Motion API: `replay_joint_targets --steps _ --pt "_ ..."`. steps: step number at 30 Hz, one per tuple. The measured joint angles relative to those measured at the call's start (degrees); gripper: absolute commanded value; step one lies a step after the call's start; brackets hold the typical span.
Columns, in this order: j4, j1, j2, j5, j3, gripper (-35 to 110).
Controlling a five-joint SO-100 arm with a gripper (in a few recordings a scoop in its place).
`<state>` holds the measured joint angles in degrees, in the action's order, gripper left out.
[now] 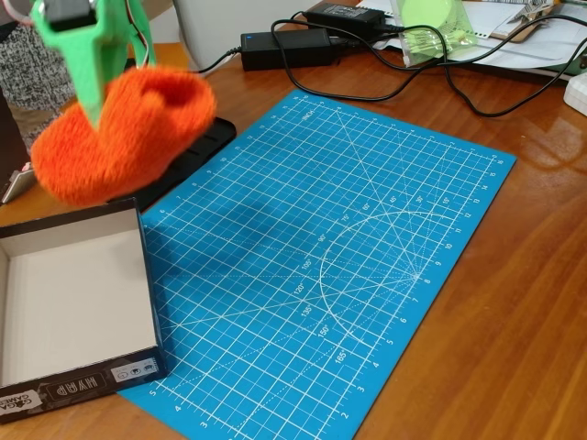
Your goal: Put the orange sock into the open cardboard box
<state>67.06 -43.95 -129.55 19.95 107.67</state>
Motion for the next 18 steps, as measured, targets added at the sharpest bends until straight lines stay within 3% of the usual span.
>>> replay_joint_targets --steps 10,15,18 --pt "0.53 -6.86 10.99 8.44 2.46 0" --pt "0.53 -16.26 17.14 16.96 2.64 0" --pt "-0.18 -22.15 18.98 16.70 4.04 0"
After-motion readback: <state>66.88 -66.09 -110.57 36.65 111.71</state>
